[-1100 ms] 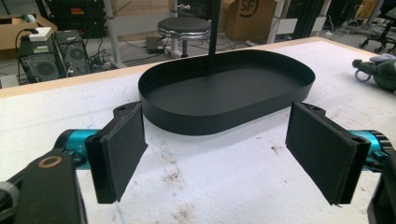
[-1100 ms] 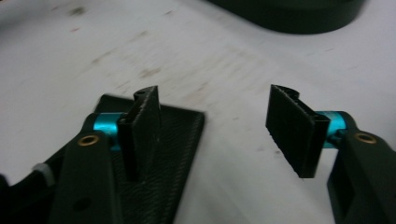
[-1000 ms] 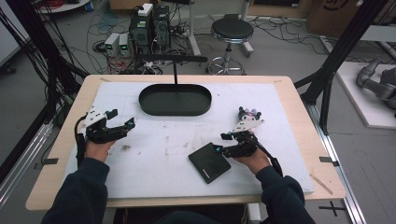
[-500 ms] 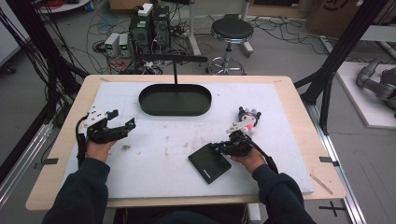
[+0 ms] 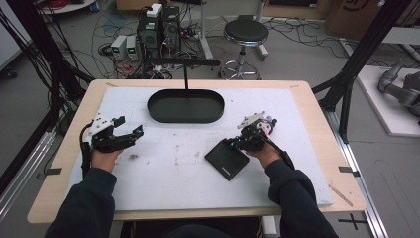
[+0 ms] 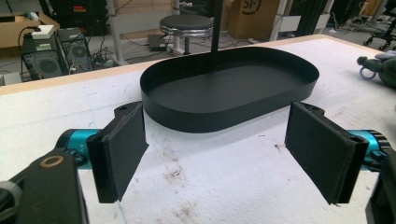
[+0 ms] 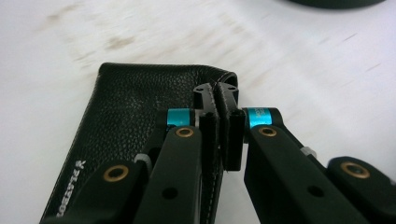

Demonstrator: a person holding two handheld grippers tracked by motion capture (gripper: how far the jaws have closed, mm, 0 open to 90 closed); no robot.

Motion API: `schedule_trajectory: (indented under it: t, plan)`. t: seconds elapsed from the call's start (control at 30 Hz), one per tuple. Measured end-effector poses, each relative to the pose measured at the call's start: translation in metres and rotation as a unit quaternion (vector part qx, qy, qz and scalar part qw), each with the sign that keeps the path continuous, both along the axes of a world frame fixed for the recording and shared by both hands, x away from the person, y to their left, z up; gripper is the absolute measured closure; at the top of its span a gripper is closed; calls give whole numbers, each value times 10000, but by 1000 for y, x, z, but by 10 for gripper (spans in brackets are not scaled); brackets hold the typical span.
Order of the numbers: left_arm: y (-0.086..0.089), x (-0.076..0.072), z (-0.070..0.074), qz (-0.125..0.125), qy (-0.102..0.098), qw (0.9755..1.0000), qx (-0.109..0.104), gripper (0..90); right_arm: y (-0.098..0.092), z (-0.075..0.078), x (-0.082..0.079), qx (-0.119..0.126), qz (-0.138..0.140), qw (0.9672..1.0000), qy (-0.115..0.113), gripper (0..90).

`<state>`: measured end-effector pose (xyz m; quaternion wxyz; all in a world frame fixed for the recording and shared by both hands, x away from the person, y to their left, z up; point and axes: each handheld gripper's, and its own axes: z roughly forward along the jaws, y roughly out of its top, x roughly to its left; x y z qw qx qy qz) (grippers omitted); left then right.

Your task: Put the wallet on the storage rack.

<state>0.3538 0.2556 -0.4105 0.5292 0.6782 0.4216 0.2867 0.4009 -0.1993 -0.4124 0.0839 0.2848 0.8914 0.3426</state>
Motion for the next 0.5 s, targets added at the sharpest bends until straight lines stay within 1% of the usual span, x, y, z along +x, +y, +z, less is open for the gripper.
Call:
schedule_trajectory:
  t: [0.03,0.1,0.17,0.2,0.23,0.27,0.3,0.33,0.37,0.4,0.43,0.47,0.5]
  plan:
    - [0,0,0,-5,-6,10000,3,205,1,1,5,-12,-44,10000,-24,886]
    - [0,0,0,-4,6,10000,7,205,2,-1,12,-89,-190,9997,-155,884]
    - [1,0,0,-12,4,10000,-3,205,2,-4,16,-117,-381,9988,-270,864]
    - [1,0,0,-12,4,10000,-3,205,2,-4,16,-117,-381,9988,-270,864]
    - [1,0,0,-11,-2,10000,-24,205,3,-5,16,-132,-536,9980,-301,836]
    - [1,0,0,-5,-5,10000,-19,205,0,-3,15,27,-628,9974,-351,729]
    - [1,0,0,-5,-5,10000,-19,205,0,-3,15,27,-628,9974,-351,729]
    - [1,0,0,-10,-8,10000,-12,205,-6,2,11,268,-748,9964,-299,573]
    - [1,-1,0,-13,-4,10000,-20,205,-9,4,8,348,-745,9963,-241,542]
    - [1,-1,0,-10,-9,10000,-19,205,-13,5,4,361,-771,9961,-210,527]
    - [1,-1,0,-6,-11,10000,-20,205,-17,5,1,387,-757,9961,-234,528]
    - [1,-1,0,-4,-4,10000,-12,205,-17,5,1,387,-757,9961,-234,528]
    - [1,-1,0,-7,-6,10000,-12,205,-22,4,-3,425,-776,9959,-210,529]
